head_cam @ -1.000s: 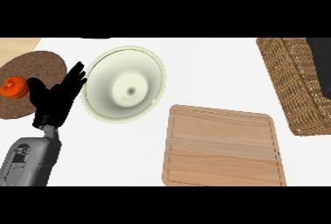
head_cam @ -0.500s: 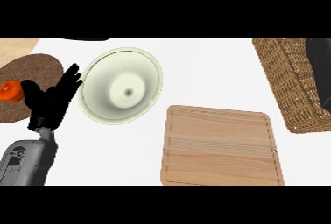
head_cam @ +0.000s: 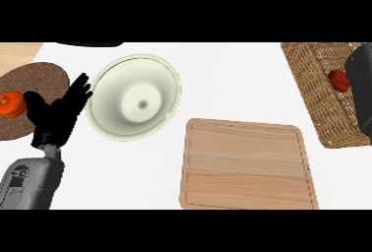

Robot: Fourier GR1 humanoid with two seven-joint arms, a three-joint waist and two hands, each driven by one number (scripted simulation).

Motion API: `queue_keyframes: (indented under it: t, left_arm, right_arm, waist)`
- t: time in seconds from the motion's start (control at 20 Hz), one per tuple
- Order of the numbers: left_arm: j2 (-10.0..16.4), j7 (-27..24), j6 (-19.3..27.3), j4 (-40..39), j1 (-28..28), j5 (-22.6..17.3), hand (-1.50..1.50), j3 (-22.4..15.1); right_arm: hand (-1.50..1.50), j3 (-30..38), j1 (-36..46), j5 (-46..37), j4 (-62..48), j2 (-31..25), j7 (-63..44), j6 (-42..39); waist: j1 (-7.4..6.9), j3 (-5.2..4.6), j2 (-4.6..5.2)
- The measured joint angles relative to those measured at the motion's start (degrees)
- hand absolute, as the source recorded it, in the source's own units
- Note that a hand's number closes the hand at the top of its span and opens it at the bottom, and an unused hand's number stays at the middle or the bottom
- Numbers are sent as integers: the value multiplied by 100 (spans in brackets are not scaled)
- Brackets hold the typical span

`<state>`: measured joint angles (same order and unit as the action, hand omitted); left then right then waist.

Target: Pick the bell pepper from the cutting board and place it in the basket

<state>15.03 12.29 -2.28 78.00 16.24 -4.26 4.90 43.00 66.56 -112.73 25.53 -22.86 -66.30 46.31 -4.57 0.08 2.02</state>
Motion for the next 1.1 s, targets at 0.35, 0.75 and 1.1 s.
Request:
queue_keyframes:
  t: [0.35,0.75,1.1]
  left_arm:
    - [-3,25,19,49,-57,29,0,-4]
    - [99,39,18,72,-225,-14,0,142]
    - [124,55,72,44,-392,-30,0,263]
  right_arm:
    - [-150,279,-35,-95,363,-35,136,615]
    - [-150,838,-371,-160,1688,485,212,1505]
    - [-150,855,-929,144,3176,1782,144,1641]
  waist:
    - [38,0,-30]
    - [253,-9,-160]
    - [522,-17,-295]
